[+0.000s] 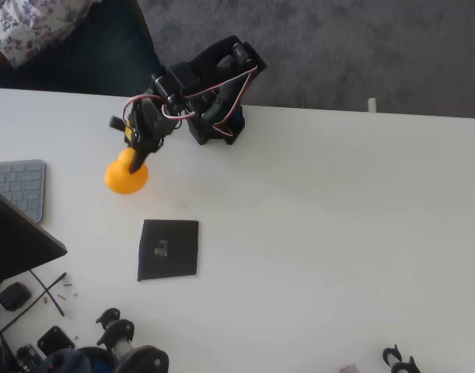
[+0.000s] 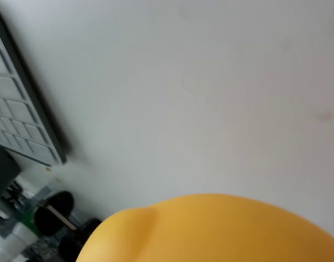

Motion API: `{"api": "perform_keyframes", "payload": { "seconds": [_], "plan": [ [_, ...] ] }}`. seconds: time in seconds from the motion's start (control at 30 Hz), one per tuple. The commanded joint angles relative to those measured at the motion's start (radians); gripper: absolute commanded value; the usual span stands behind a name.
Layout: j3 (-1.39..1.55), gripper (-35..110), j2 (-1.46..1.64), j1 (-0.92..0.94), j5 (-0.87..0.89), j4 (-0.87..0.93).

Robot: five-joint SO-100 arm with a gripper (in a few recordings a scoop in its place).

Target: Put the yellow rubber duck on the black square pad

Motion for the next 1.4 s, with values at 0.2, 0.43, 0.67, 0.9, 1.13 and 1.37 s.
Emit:
{"api": "perform_keyframes", "payload": {
  "seconds": [0.2, 0.43, 0.67, 0.9, 1.13, 1.37],
  "plan": [
    [-0.041, 11, 0.017, -0.147, 0.149, 0.014],
    [-0.158, 11, 0.003, -0.210, 0.247, 0.015],
    [-0.190, 11, 0.000, -0.298, 0.318, 0.015],
    [-0.190, 11, -0.002, -0.437, 0.471, 0.017],
    [-0.198, 11, -0.198, -0.543, 0.572, 0.015],
    [-0.370, 11, -0.367, -0.545, 0.640, 0.017]
  ]
}}
